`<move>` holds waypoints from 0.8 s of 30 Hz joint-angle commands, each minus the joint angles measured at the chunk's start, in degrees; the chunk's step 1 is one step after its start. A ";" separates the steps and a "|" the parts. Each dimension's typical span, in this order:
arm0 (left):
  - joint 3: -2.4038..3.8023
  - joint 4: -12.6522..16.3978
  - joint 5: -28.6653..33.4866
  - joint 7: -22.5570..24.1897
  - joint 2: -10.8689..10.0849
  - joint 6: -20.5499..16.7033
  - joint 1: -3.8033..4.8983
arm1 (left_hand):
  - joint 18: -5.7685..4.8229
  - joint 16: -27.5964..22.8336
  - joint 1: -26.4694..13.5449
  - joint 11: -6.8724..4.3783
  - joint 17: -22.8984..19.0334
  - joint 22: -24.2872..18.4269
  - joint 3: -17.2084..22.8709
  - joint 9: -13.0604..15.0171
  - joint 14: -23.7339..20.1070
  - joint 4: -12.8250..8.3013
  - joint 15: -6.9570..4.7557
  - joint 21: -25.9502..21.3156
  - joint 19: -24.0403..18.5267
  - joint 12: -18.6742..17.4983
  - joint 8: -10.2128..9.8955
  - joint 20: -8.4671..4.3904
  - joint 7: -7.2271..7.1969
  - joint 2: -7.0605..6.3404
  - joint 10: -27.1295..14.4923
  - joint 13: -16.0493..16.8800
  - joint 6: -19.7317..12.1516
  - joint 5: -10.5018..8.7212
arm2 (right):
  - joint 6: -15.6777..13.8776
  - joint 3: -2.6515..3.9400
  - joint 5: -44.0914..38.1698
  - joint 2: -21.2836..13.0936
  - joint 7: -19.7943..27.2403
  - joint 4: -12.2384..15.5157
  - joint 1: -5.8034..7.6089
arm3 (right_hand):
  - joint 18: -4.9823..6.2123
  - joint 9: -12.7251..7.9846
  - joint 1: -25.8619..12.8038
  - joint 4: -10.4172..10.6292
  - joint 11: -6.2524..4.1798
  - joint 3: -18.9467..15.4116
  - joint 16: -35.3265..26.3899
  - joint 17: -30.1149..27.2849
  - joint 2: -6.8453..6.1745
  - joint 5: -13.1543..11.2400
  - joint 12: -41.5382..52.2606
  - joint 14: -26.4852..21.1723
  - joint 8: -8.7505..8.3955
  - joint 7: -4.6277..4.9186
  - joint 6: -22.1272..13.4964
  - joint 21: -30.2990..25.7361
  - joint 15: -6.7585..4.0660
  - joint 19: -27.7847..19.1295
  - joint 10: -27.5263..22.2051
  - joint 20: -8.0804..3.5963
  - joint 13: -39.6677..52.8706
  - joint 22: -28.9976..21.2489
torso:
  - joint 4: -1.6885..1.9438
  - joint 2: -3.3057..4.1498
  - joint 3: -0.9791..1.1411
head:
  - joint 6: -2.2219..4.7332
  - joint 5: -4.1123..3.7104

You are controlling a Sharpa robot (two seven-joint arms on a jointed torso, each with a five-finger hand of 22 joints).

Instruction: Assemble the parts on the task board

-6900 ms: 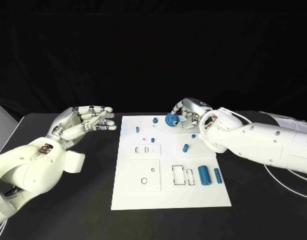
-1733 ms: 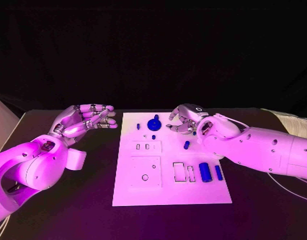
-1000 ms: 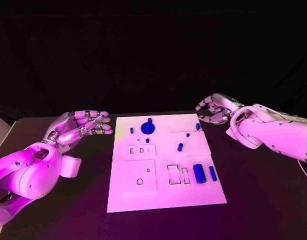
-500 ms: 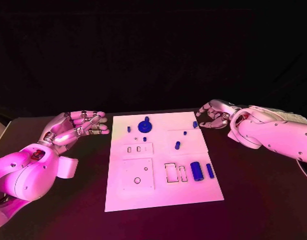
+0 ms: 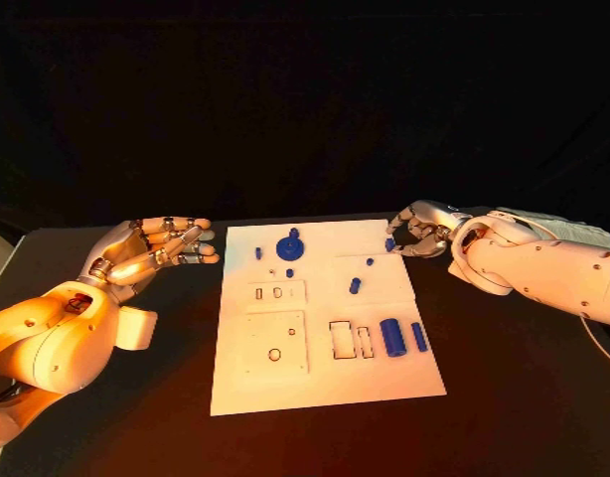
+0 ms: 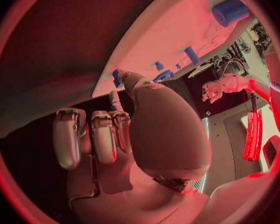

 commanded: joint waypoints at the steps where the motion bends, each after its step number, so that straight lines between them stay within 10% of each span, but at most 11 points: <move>1: 0.06 0.08 -0.10 0.48 0.11 0.93 -0.02 | 0.72 0.40 -0.15 0.16 0.05 0.08 0.24 0.06 -0.43 0.02 -0.01 0.29 -0.11 -0.23 0.29 -0.14 0.52 -0.53 0.39 0.04 0.00 -0.34 | 0.74 -0.02 -1.03 0.32 -0.82 -0.29 -0.16 | -0.92 -0.07 -0.72 0.07 0.41 -0.48 0.18 14.17 0.12 -0.05 -0.04 5.87 -0.20 0.05 -0.26 0.18 0.34 3.67 4.43 0.36 13.69 8.45 | -0.12 0.00 0.01 | -0.08 0.13; 24: 0.06 -0.07 -0.10 0.36 0.14 0.99 -0.05 | 0.72 0.42 -0.16 0.17 0.12 0.08 0.29 0.06 -0.48 0.03 -0.01 0.31 -0.14 -0.27 0.28 -0.14 0.52 -0.53 0.42 0.03 -0.04 -0.34 | 1.11 -0.02 -0.62 2.12 -1.49 -1.74 -0.54 | -0.98 0.55 -0.62 0.97 -0.34 0.11 0.28 14.49 1.96 0.93 0.90 5.94 1.65 -0.93 3.45 0.48 -0.57 3.83 5.44 -0.19 14.66 8.85 | -0.10 -0.09 0.03 | -0.38 0.06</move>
